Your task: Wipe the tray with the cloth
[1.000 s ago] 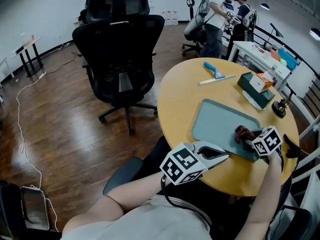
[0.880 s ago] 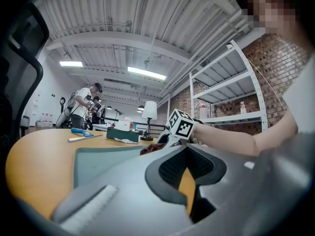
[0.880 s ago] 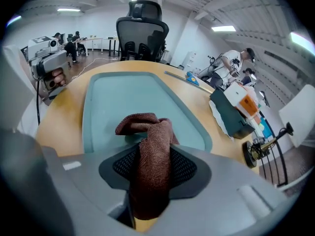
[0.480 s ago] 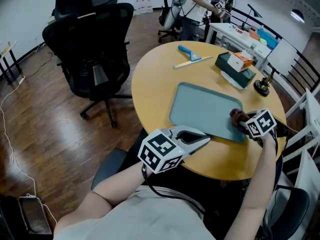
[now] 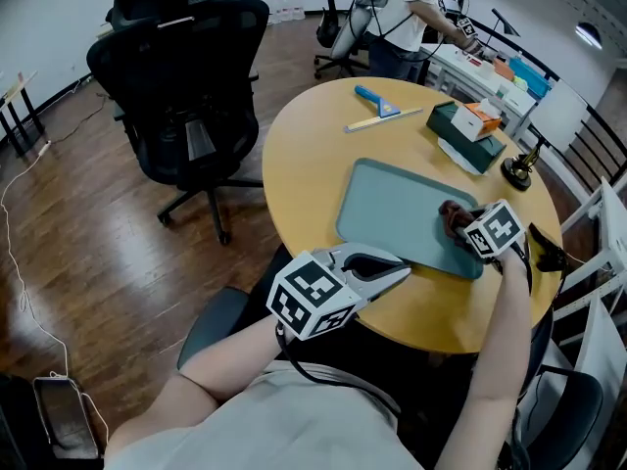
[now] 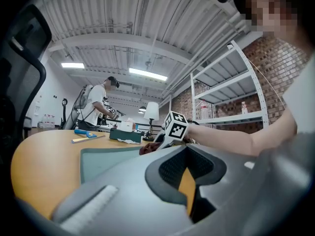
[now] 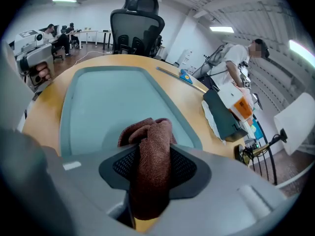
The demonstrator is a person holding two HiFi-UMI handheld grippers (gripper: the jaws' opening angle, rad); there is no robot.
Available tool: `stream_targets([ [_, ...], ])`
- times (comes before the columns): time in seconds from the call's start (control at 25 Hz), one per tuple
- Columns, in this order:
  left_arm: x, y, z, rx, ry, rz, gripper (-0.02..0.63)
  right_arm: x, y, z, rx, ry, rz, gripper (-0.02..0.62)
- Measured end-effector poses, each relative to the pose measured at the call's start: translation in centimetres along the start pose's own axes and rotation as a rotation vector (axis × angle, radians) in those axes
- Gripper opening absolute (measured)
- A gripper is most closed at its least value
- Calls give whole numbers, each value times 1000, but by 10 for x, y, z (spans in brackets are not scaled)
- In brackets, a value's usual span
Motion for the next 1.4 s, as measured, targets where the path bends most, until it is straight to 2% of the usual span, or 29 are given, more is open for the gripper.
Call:
stream_targets([
  [0.64, -13, 5, -19, 26, -86, -7, 0, -50, -96, 32, 67, -124, -186, 155],
  [0.84, -18, 6, -30, 60, -116, -14, 0, -73, -125, 41, 92, -149, -264, 156],
  [1.12, -21, 7, -40, 79, -141, -30, 0, -99, -168, 51, 135, -201, -320, 156],
  [1.32, -19, 12, -46, 77, -152, -22, 0, -102, -193, 59, 131, -157, -325, 156],
  [1.4, -22, 13, -48, 78, -162, -21, 0, -106, -198, 63, 130, -168, -332, 156],
])
Point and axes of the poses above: the fingertips, and each gripper's own axes: z forward along the fingers, x to its right, y out of its underside, the point moved 3 cm from there along -z, backward along the fingers, and after that the axes turned 4 degrees about -y, right-handed, at the moved point
